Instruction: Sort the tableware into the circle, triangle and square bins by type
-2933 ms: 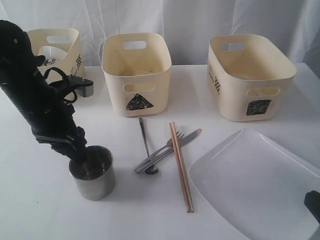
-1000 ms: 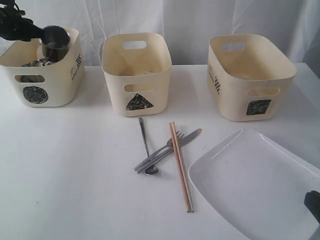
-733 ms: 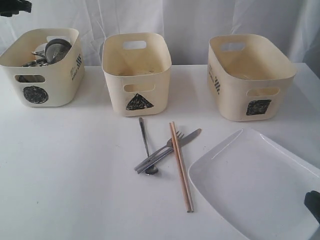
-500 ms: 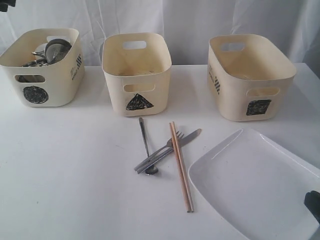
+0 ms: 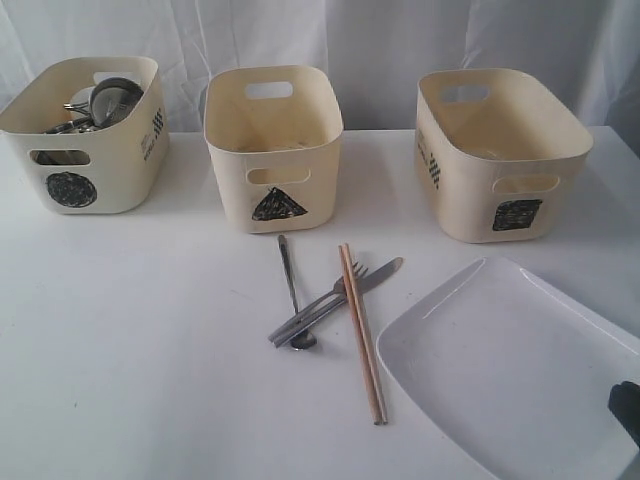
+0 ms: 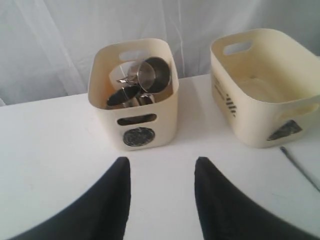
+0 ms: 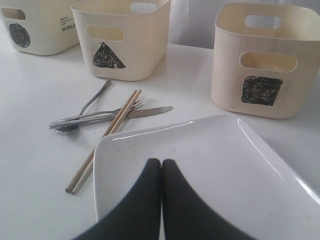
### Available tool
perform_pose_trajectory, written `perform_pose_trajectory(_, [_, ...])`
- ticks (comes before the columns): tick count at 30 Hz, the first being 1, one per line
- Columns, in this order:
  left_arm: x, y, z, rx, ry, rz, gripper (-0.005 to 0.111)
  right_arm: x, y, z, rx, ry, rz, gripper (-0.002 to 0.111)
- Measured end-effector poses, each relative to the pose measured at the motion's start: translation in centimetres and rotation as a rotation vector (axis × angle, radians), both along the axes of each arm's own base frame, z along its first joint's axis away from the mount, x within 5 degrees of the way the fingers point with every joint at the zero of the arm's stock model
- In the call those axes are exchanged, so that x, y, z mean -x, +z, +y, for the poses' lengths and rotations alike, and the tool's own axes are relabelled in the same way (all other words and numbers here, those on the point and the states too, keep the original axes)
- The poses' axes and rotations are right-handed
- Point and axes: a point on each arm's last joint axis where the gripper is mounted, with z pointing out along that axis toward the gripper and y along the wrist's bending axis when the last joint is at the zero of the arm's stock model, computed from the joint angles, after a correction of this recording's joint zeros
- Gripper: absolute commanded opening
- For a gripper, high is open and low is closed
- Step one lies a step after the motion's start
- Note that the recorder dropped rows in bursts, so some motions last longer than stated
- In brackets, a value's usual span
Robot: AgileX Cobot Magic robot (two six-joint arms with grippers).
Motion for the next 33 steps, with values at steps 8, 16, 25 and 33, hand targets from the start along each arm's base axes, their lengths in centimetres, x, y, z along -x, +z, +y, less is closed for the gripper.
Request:
perform_pose_trajectory(8, [10.3,-7.2,-1.0,0.128,-0.083,-0.105,0.047,0.0,0.0,0.0,0.000,0.000,0.000,0.000])
perform_pose_trajectory(16, [11.5,-9.2,-1.4,0.188,-0.111,-0.023,0.047,0.0,-0.1,0.0,-0.001,0.000,0.005,0.000])
perform_pose_trajectory(25, [11.5,-9.4,-1.4,0.190,-0.106,-0.001,0.047,0.0,-0.1,0.0,-0.001,0.000,0.005,0.000])
perform_pose_trajectory(33, [10.7,-10.9,-0.7,0.031,-0.077,-0.005,0.047,0.0,-0.1,0.0,-0.001,0.000,0.005,0.000])
